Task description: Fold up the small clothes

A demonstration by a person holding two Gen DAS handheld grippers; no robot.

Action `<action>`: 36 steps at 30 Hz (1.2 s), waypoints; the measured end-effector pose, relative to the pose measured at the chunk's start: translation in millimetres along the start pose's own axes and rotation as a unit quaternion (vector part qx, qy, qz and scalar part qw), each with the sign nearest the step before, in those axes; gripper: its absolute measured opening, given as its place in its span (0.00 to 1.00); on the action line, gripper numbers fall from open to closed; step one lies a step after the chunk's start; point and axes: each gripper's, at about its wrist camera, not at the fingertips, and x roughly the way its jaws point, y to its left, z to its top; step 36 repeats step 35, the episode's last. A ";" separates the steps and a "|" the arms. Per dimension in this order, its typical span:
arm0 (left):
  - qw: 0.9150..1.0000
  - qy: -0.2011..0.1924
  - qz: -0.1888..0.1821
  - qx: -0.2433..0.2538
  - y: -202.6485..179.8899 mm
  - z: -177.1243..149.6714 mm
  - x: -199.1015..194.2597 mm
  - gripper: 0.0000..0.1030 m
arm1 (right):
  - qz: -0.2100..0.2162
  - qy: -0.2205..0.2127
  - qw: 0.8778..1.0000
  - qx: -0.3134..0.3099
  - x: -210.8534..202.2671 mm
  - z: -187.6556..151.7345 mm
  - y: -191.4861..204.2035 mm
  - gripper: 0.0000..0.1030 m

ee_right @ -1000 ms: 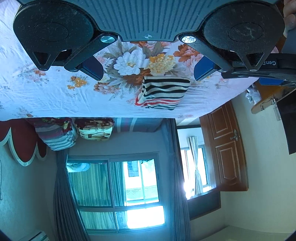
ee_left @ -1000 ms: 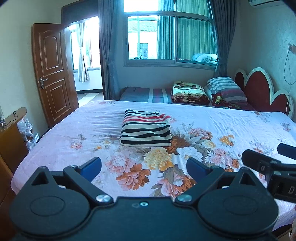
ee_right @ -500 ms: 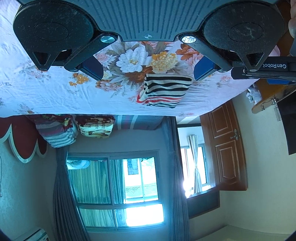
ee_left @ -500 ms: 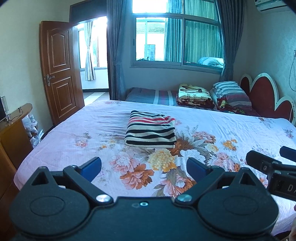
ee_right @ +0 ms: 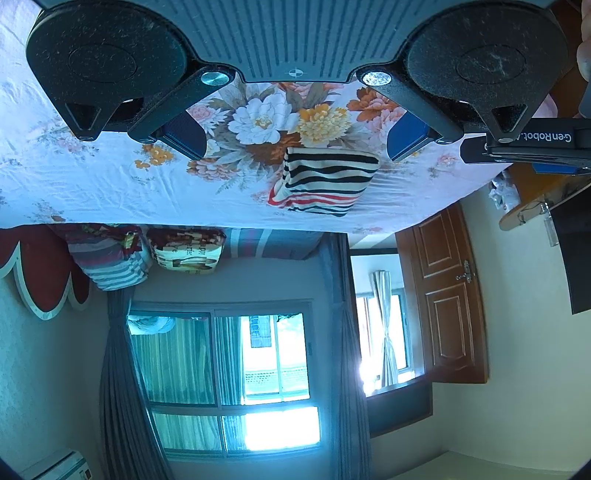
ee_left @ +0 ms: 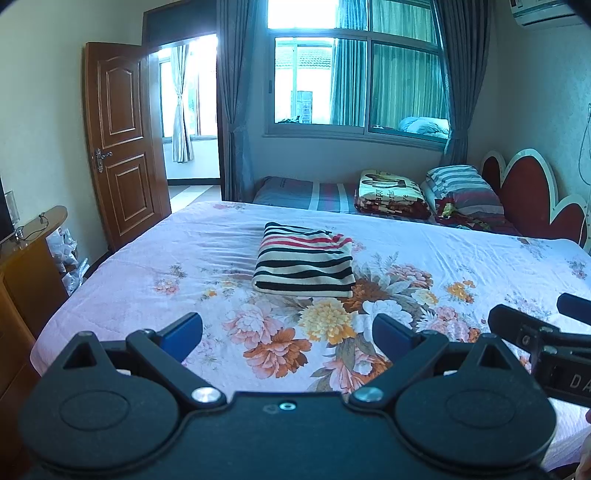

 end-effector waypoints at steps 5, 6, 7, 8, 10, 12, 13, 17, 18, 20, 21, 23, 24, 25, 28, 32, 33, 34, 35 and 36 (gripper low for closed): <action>1.000 -0.001 0.000 0.000 -0.5 0.0 -1.0 0.95 | -0.001 0.002 1.000 -0.003 1.2 -0.1 3.2 1.00; 1.000 0.000 0.000 0.000 -0.5 0.0 -0.9 0.95 | -0.001 0.003 1.000 -0.003 1.5 -0.4 3.9 1.00; 1.000 0.000 0.000 0.000 -0.4 0.0 -1.0 0.96 | -0.002 0.003 1.000 -0.003 2.0 -0.6 5.1 1.00; 1.000 0.000 0.000 -0.001 -0.6 -0.1 -0.9 0.96 | -0.002 0.004 1.000 -0.003 2.5 -0.7 6.1 1.00; 1.000 0.002 -0.001 -0.001 0.8 0.8 -1.3 0.96 | -0.002 0.004 1.000 -0.004 3.1 -0.7 7.8 1.00; 1.000 0.002 -0.002 -0.002 4.6 1.9 -0.8 0.96 | -0.001 0.005 1.000 -0.005 3.8 -0.8 8.8 1.00; 1.000 0.002 -0.002 -0.002 4.7 2.0 -0.9 0.96 | -0.001 0.006 1.000 -0.005 4.7 -1.0 9.7 1.00; 1.000 0.001 -0.002 -0.003 5.9 2.1 -0.2 0.96 | -0.001 0.008 1.000 -0.006 7.8 -1.9 12.7 1.00; 1.000 0.002 -0.002 -0.003 7.9 2.2 0.3 0.96 | -0.001 0.009 1.000 -0.006 8.5 -2.1 13.2 1.00; 1.000 0.002 -0.002 -0.003 7.7 2.1 0.3 0.96 | 0.000 0.009 1.000 -0.006 9.5 -2.7 13.7 1.00; 1.000 0.003 -0.003 -0.003 7.6 2.2 0.4 0.96 | 0.000 0.010 1.000 -0.006 9.0 -3.0 14.1 1.00; 1.000 0.004 -0.004 -0.001 10.4 1.8 3.3 0.96 | 0.000 0.012 1.000 -0.008 10.3 -3.6 14.7 1.00; 1.000 0.005 -0.005 0.000 11.4 1.6 4.6 0.96 | 0.000 0.012 1.000 -0.008 11.1 -3.7 14.2 1.00; 1.000 0.007 -0.006 0.000 11.8 1.6 5.9 0.96 | 0.000 0.013 1.000 -0.007 11.8 -3.8 14.1 1.00; 1.000 0.012 -0.010 0.001 12.7 0.7 10.3 0.95 | 0.000 0.016 1.000 -0.007 14.5 -3.8 13.6 1.00; 1.000 0.004 -0.013 0.004 10.6 -0.1 12.8 0.94 | -0.001 0.018 1.000 -0.005 16.9 -4.1 13.2 1.00; 1.000 0.001 -0.009 0.008 8.9 0.1 13.7 0.94 | -0.002 0.019 1.000 -0.004 17.9 -4.3 12.7 1.00; 1.000 0.002 -0.008 0.013 7.7 0.5 15.1 0.94 | -0.003 0.021 1.000 -0.004 19.1 -4.4 12.6 1.00; 1.000 0.001 -0.005 0.015 6.5 1.3 17.5 0.95 | -0.005 0.022 1.000 -0.004 20.1 -4.7 12.1 1.00; 1.000 0.001 -0.005 0.015 6.5 1.3 17.5 0.95 | -0.005 0.022 1.000 -0.004 20.1 -4.7 12.1 1.00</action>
